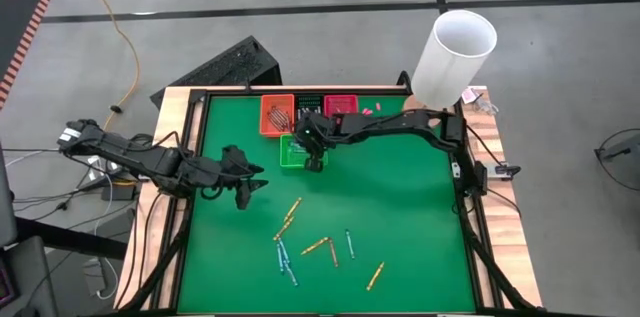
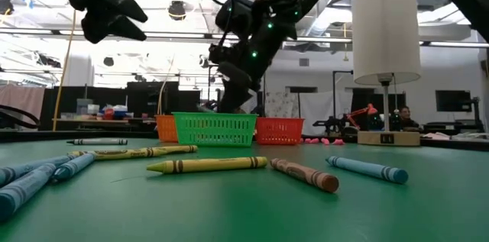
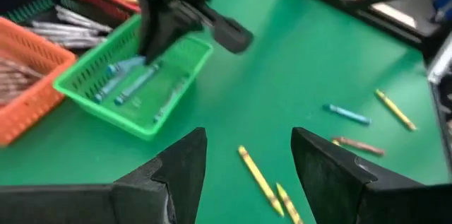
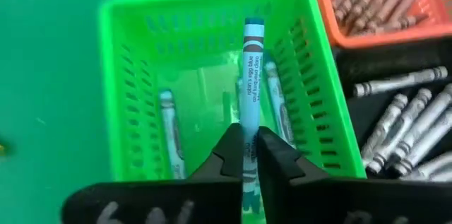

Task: Sort crayons
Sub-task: Put a blue crayon in the green basket, then put a red crayon in the orange basket

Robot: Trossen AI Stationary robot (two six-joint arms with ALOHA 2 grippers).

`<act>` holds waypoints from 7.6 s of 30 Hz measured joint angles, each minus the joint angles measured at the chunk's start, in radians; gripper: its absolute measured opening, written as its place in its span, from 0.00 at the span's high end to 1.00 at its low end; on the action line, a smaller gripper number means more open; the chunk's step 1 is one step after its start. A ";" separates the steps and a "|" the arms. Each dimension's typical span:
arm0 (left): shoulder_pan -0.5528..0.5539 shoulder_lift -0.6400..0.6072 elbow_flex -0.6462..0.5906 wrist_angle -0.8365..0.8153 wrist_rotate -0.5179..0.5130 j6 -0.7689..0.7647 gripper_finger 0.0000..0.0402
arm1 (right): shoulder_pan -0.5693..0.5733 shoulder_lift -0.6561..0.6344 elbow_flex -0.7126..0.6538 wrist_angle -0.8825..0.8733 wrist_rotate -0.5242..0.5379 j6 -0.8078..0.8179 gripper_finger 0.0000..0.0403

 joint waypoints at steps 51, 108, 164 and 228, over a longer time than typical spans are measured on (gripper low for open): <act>0.013 0.288 0.000 0.147 0.179 -0.116 0.51 | 0.678 0.029 0.013 -0.336 0.075 1.329 0.61; 0.015 0.287 0.000 0.159 0.102 -0.128 0.51 | 0.687 0.060 0.006 -0.248 0.216 1.321 0.69; -0.039 0.003 0.000 -0.132 0.051 -0.123 0.51 | 0.487 0.015 0.528 -0.915 0.646 0.769 1.00; -0.038 -0.229 0.000 -0.133 -0.158 0.135 0.51 | -0.103 0.142 0.532 -0.338 0.106 0.229 0.52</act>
